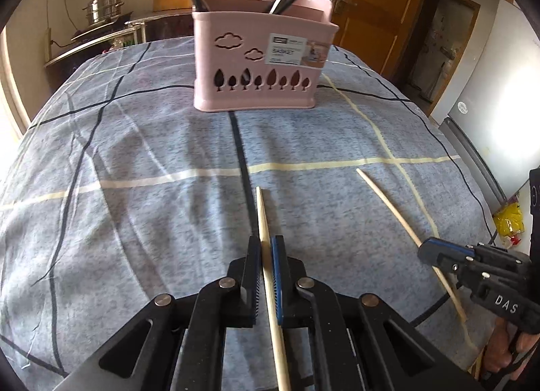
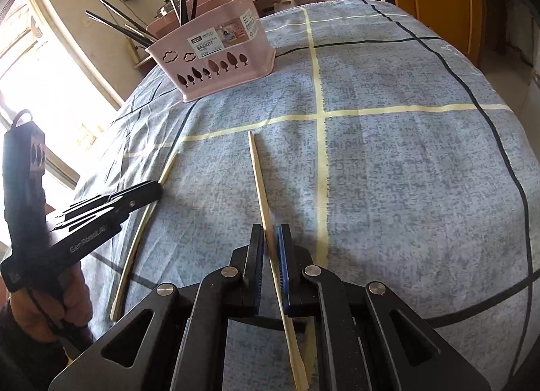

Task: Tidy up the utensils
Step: 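Close the right tool on one bamboo chopstick while the left tool grasps the other, then lift both bamboo chopsticks upright and carry them above the pink basket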

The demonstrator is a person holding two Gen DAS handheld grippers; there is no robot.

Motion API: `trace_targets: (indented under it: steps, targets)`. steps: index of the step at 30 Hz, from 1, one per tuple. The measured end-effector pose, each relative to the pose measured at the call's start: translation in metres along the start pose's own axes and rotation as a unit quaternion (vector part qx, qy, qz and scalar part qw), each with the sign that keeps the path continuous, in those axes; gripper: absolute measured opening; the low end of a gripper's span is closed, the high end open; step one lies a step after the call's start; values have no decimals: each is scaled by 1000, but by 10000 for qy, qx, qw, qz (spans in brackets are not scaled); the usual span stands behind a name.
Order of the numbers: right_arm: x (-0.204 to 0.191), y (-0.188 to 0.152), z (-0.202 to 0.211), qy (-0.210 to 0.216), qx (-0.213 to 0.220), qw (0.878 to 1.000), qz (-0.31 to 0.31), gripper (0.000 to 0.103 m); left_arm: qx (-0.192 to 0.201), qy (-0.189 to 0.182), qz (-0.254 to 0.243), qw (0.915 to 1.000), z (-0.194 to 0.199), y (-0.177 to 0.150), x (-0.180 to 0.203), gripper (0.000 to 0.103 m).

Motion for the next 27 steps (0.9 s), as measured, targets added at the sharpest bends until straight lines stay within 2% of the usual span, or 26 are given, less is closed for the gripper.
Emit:
trace_targets:
  steps: [4, 8, 15, 20, 23, 27]
  targets:
    - [-9, 15, -4, -50, 52, 9995, 303, 13, -40, -69, 205, 9998, 1, 4, -16, 7]
    - [-19, 34, -17, -129, -60, 9977, 664, 13, -164, -217, 125, 9996, -7, 14, -16, 7]
    - [-29, 57, -46, -305, -333, 9930, 1092, 13, -330, -164, 108, 9993, -21, 31, -14, 8]
    - [-33, 66, -54, -308, -485, 9911, 1203, 13, -446, -79, -66, 9990, -28, 41, -10, 8]
    - [-33, 68, -57, -357, -536, 9902, 1237, 6, -465, 20, -195, 9987, -32, 44, -4, 8]
    - [-31, 71, -57, -323, -568, 9912, 1153, 5, -510, 23, -192, 9985, -35, 50, -2, 6]
Point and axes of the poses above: each gripper's, at about its wrist camera, not at the fingertips, and z roughly against the way its jaws point, x to its right, y to its top, the point moved 1 cm from there along -z, roughly the way its jaws point, and after that the axes turned 3 degrees about y, right-handed, at the moved point
